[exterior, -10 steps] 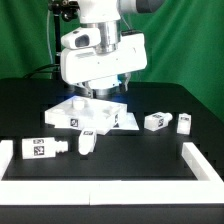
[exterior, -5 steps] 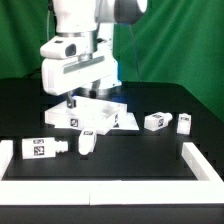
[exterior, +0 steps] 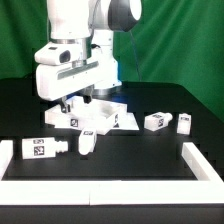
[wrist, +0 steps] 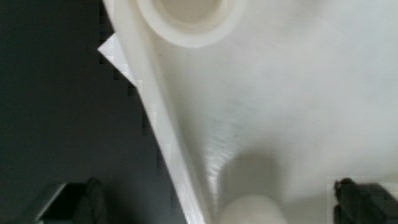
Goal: Assemble one leg
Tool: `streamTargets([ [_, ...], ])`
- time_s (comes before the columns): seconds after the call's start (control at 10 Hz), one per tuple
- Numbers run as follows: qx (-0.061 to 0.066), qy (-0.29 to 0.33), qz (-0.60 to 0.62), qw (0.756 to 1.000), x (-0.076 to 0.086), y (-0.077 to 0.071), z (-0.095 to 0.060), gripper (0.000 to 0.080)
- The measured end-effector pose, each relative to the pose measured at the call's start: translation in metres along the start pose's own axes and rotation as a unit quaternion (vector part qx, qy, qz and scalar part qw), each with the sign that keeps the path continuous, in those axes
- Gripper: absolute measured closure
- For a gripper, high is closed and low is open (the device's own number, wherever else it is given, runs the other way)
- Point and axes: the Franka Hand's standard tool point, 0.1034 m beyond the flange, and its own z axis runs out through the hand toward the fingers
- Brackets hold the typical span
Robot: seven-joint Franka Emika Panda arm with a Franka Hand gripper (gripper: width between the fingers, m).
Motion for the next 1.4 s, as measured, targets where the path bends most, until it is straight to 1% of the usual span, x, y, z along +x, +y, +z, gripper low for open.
streamTargets([
  [0.1, -0.002, -0.005, -0.021, 1.0, -0.003, 0.01, 0.008, 0.015],
  [0.2, -0.007, -0.009, -0.031, 0.999, -0.006, 0.015, 0.016, 0.015],
  [0.3, -0.016, -0.011, -0.036, 0.999, -0.007, 0.015, 0.021, 0.015],
  [0.4, -0.017, -0.013, -0.036, 0.999, -0.008, 0.014, 0.025, 0.015],
  [0.6, -0.014, -0.014, -0.031, 0.999, -0.008, 0.014, 0.03, 0.015],
  [0.9, -0.017, -0.013, -0.032, 0.999, 0.0, 0.019, 0.03, 0.015],
  [1.0, -0.017, -0.013, -0.031, 0.999, -0.002, 0.019, 0.03, 0.015],
  [1.1, -0.017, -0.013, -0.03, 0.999, -0.002, 0.019, 0.03, 0.0265],
  [1.2, -0.017, -0.013, -0.03, 0.999, -0.002, 0.019, 0.03, 0.0265],
  [1.3, -0.017, -0.013, -0.03, 0.999, -0.002, 0.019, 0.03, 0.0442],
  [1.4, -0.016, -0.013, -0.03, 0.999, -0.002, 0.019, 0.03, 0.0577],
])
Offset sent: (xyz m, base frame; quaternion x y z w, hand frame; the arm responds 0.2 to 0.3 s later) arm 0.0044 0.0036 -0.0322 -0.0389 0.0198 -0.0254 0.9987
